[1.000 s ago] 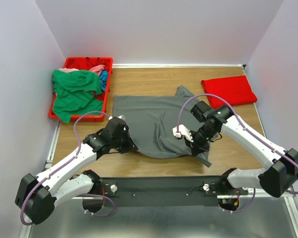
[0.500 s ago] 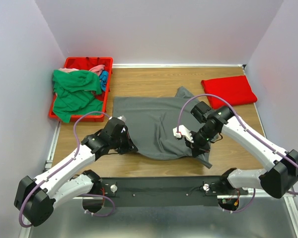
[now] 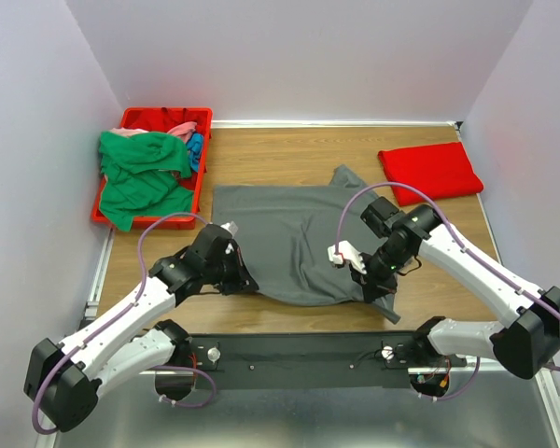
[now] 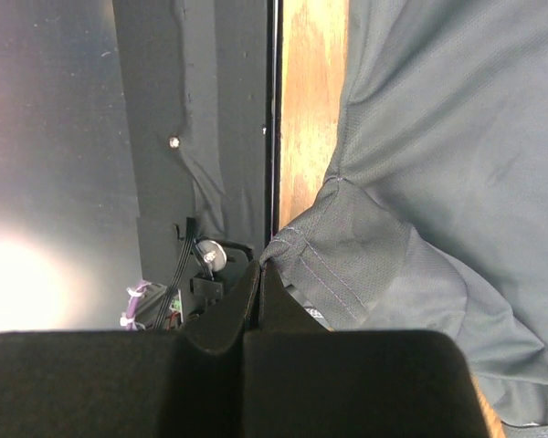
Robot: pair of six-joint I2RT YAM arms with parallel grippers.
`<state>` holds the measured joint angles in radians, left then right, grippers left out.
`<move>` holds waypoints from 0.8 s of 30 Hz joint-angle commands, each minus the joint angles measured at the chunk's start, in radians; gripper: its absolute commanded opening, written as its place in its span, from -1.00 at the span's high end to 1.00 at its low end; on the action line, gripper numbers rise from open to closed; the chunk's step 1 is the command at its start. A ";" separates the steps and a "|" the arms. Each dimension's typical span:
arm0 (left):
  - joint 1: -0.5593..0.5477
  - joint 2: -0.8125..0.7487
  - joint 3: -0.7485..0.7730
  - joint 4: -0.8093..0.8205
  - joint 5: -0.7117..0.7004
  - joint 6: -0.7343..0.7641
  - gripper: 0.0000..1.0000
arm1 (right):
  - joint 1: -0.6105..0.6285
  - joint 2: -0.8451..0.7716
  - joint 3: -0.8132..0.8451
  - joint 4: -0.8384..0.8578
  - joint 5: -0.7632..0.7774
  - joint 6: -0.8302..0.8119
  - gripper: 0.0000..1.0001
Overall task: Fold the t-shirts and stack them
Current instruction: Flatten the tshirt out
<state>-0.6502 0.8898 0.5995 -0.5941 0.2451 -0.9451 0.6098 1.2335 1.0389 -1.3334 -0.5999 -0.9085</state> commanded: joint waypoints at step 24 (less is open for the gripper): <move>0.004 -0.055 0.016 0.085 -0.010 0.012 1.00 | -0.001 -0.003 0.095 0.212 0.269 0.187 0.99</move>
<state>-0.6502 0.8680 0.5999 -0.4973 0.2756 -0.9260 0.6094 1.2339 1.1080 -1.1660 -0.3969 -0.7517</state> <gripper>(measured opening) 0.004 0.006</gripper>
